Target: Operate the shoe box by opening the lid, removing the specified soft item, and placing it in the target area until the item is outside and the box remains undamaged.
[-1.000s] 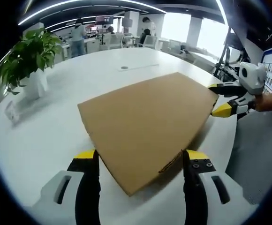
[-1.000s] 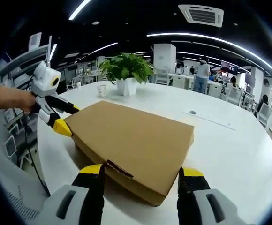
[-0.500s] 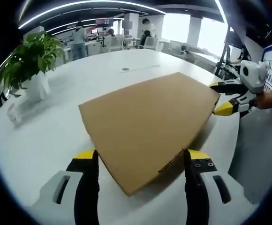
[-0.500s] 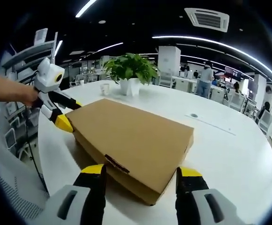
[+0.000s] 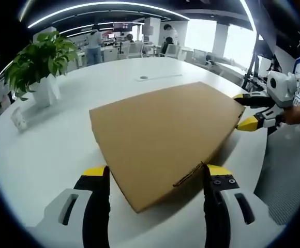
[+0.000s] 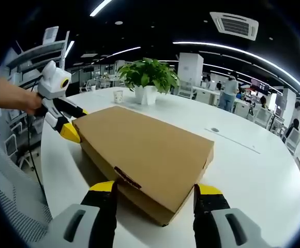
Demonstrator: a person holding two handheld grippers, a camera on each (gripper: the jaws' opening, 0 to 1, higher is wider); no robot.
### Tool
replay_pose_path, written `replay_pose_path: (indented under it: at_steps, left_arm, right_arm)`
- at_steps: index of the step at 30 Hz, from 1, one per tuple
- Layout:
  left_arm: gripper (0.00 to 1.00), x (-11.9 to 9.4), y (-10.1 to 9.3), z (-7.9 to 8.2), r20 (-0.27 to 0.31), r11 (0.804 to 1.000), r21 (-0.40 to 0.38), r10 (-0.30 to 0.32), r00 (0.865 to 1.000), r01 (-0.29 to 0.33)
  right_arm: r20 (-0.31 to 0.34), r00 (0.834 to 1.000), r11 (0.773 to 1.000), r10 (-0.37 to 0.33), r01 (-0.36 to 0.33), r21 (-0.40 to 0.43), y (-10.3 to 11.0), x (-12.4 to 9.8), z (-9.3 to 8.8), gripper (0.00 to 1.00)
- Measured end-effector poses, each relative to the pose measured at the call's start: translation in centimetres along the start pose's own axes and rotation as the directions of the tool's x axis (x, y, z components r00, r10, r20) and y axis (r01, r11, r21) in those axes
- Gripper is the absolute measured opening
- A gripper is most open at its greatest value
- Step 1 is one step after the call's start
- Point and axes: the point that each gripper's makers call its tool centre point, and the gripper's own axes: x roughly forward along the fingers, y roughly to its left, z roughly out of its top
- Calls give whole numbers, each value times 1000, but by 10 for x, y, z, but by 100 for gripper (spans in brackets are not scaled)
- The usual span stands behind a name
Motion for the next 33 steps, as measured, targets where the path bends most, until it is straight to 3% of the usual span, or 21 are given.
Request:
replay_pose_path:
  at_steps: [14,33]
  left_arm:
    - [72,-3,-1,4,-6,1000,-26,1,1000,-2]
    - [77,-12,-5,14,-12,998,-42,-37,999,36]
  right_arm:
    - [3,1000,999,20,-20,44,0,-4,6,56]
    - [2,996,993,89,-89,74,5,-14,21,64]
